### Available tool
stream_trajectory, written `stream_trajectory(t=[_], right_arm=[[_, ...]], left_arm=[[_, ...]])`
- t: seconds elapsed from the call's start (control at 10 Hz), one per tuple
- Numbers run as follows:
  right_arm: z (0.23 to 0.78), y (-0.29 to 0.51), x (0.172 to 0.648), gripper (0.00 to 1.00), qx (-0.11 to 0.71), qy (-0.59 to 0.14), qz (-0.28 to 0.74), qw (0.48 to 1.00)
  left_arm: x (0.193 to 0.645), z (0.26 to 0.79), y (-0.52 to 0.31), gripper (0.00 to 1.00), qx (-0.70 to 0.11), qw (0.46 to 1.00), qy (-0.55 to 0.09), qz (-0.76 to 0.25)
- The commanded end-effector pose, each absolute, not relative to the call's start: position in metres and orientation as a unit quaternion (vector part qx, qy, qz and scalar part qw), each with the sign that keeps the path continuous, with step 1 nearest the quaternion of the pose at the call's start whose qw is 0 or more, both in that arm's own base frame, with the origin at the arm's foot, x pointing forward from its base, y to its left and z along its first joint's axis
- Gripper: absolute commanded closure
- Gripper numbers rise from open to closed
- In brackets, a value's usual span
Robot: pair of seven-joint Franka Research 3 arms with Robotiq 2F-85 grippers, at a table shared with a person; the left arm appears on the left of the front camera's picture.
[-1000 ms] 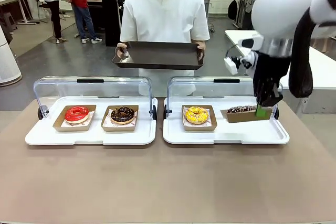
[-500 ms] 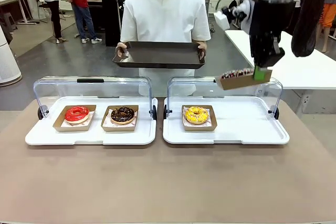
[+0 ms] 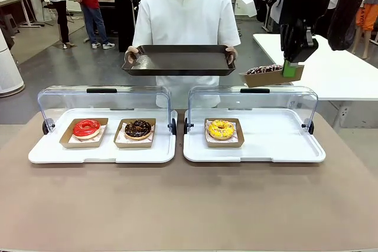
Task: Provide the desired donut to the person.
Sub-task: Pick up and lift the Paper togo box containing the Donut pointed at by the person, then place the picked Paper togo box onto the Handle tray extended by the person.
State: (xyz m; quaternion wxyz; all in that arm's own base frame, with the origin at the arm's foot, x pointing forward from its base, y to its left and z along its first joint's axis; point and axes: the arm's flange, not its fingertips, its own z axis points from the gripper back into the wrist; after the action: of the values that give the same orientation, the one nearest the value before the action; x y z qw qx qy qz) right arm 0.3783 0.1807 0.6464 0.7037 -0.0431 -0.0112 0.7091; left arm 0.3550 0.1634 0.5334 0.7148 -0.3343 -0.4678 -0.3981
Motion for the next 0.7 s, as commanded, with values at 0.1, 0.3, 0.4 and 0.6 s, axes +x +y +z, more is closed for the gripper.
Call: stream_trajectory(t=[0.1, 0.3, 0.4, 0.6], right_arm=[[0.6455, 0.1814, 0.3745, 1.00, -0.044, -0.009, 0.710, 0.703], [0.6455, 0.1814, 0.3745, 1.00, -0.044, -0.009, 0.710, 0.703], [0.6455, 0.1814, 0.3745, 1.00, -0.044, -0.009, 0.710, 0.703], [0.6455, 0.1814, 0.3745, 1.00, -0.044, -0.009, 0.710, 0.703]], left_arm=[[0.3549, 0.5347, 0.1643, 0.00, -0.336, 0.709, -0.475, -0.398], [0.3549, 0.5347, 0.1643, 0.00, -0.336, 0.709, -0.475, -0.398], [0.3549, 0.5347, 0.1643, 0.00, -0.336, 0.709, -0.475, -0.398], [0.3549, 0.5347, 0.1643, 0.00, -0.336, 0.709, -0.475, -0.398]])
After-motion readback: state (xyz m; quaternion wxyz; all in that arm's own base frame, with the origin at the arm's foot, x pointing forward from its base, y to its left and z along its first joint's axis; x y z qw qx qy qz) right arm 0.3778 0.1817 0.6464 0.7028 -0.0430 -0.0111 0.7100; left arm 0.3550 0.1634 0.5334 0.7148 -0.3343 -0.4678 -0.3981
